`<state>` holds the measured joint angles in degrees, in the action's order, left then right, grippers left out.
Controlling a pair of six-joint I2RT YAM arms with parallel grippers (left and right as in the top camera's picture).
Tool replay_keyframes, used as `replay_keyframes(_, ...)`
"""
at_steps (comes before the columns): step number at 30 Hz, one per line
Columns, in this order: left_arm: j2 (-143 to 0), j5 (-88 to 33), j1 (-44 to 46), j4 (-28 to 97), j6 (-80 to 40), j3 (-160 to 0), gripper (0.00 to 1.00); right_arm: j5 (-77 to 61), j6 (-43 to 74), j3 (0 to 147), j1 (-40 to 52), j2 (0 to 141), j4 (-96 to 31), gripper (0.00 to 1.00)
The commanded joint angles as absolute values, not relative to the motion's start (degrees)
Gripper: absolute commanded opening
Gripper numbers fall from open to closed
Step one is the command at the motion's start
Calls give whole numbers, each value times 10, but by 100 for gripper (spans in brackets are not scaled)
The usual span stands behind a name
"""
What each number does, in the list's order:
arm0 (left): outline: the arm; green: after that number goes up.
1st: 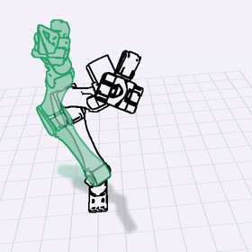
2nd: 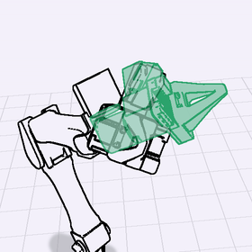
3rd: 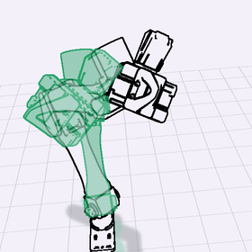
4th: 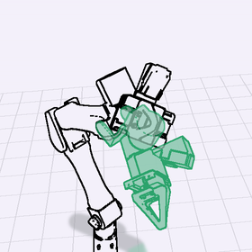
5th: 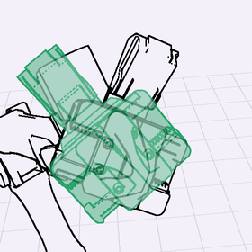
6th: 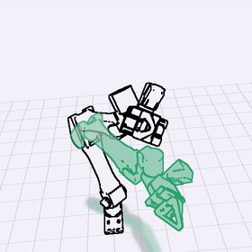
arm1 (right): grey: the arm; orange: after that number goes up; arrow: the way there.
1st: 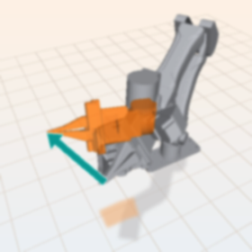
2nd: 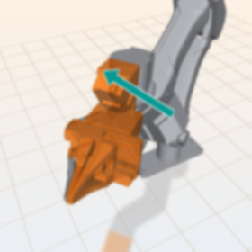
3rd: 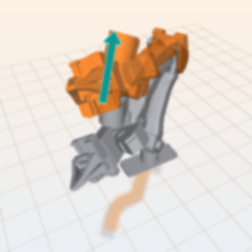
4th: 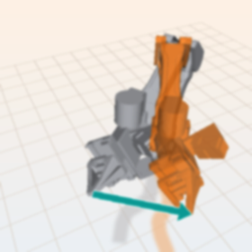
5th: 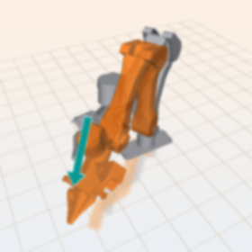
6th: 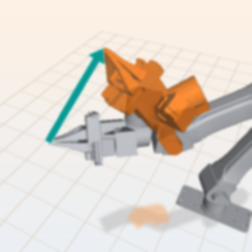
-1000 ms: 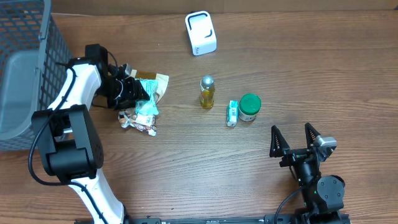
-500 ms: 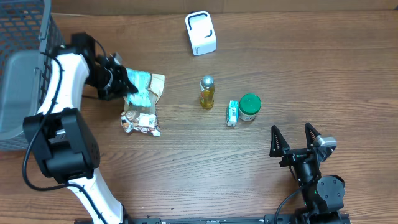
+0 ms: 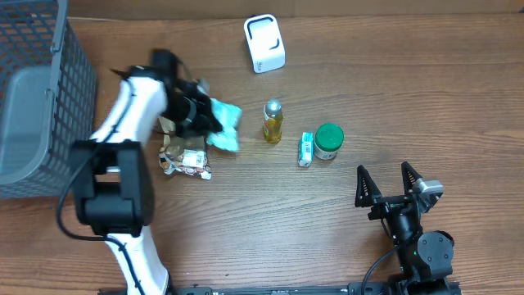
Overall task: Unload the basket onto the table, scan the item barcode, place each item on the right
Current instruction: 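Lower the wipes pack onto the table and release it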
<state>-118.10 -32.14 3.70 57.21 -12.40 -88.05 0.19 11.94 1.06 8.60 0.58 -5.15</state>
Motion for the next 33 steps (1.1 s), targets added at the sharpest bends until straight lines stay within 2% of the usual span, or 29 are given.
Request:
replay_keyframes(1, -1173, -294, 72, 521, -209, -837, 4, -1, 115, 4, 83, 2, -48, 100)
replay_keyframes(5, -1173, -248, 94, 501, -250, -827, 5, -1, 115, 4, 83, 2, -48, 100)
replay_keyframes(7, -1173, -251, 95, 505, -249, -828, 16, -1, 115, 4, 83, 2, -48, 100)
replay_keyframes(8, -1173, -256, 94, 521, -245, -835, 27, -1, 115, 4, 83, 2, -48, 100)
replay_keyframes(13, -1173, -255, 90, 582, -202, -888, 41, -1, 115, 4, 83, 2, -48, 100)
replay_keyframes(16, -1173, -231, 91, 633, -177, -934, 44, -1, 115, 4, 83, 2, -48, 100)
replay_keyframes(19, -1173, -215, 96, 677, -170, -972, 40, -1, 115, 4, 83, 2, -48, 100)
replay_keyframes(22, -1173, -218, 111, 683, -166, -974, 27, -1, 115, 4, 83, 2, -48, 100)
replay_keyframes(27, -1174, -197, 146, 655, -173, -949, 23, -1, 115, 4, 83, 2, -48, 100)
replay_keyframes(28, -1174, -187, 152, 650, -185, -945, 17, -1, 115, 4, 83, 2, -48, 100)
replay_keyframes(29, -1174, -184, 158, 640, -195, -938, 4, -1, 115, 4, 83, 2, -48, 100)
replay_keyframes(33, -1174, -172, 159, 611, -222, -937, 4, -1, 115, 4, 83, 2, -48, 100)
